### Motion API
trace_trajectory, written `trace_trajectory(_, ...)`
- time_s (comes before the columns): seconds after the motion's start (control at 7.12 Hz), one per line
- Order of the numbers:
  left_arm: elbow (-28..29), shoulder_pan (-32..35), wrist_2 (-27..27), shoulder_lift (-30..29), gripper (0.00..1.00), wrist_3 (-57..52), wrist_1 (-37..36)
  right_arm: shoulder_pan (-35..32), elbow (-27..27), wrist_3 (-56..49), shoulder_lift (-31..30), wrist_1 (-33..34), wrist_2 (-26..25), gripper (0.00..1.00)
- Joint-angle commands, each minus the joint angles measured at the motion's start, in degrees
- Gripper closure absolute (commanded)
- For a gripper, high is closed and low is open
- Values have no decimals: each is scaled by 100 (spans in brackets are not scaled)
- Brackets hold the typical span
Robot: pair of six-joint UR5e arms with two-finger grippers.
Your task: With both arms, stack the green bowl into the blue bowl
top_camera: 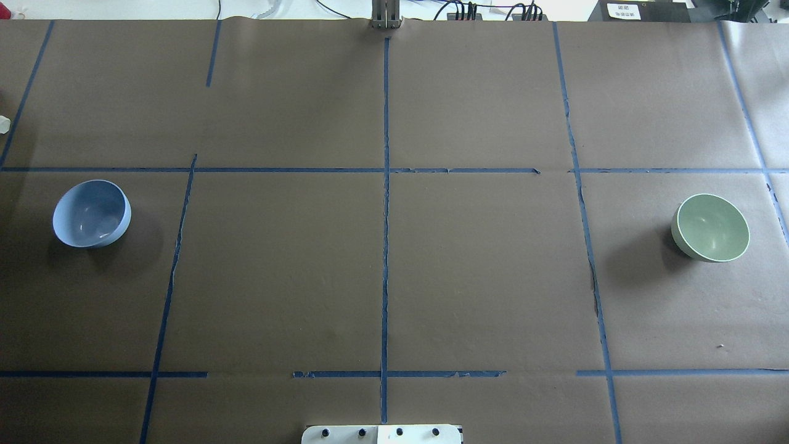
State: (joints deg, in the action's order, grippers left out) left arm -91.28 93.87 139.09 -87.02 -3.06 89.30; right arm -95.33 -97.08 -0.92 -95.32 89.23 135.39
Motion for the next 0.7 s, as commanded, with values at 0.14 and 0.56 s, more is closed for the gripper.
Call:
trace_trajectory(0.14,-4,-8,31,45,0,8,26,-3,-4,-4,13,-63,22,0)
trace_trajectory(0.56,-187,-44,39,-25,0,113,105,6,-126,4,39,-63,57,0)
